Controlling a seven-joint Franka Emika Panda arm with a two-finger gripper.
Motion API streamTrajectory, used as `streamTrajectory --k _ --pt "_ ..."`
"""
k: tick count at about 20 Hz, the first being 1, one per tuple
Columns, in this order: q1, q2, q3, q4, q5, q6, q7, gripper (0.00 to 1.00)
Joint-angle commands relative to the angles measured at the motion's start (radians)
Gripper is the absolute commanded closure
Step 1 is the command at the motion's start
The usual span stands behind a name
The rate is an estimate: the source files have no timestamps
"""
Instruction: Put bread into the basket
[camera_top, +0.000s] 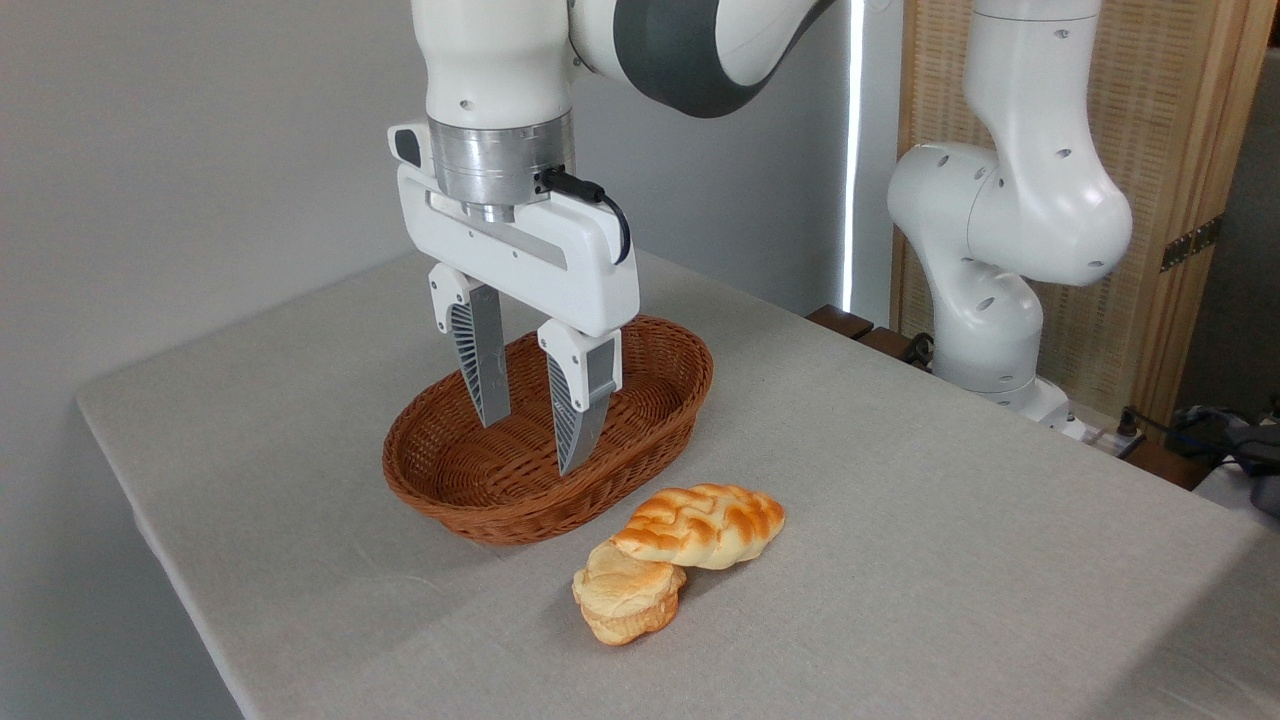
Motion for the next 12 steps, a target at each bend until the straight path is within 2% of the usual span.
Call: streamTrajectory --k 1,12 --pt "0.010 0.006 0.002 0.012 -0.012 -0.021 0.040 0.00" --pt "0.009 0.006 -0.001 0.012 -0.012 -0.042 0.037 0.00"
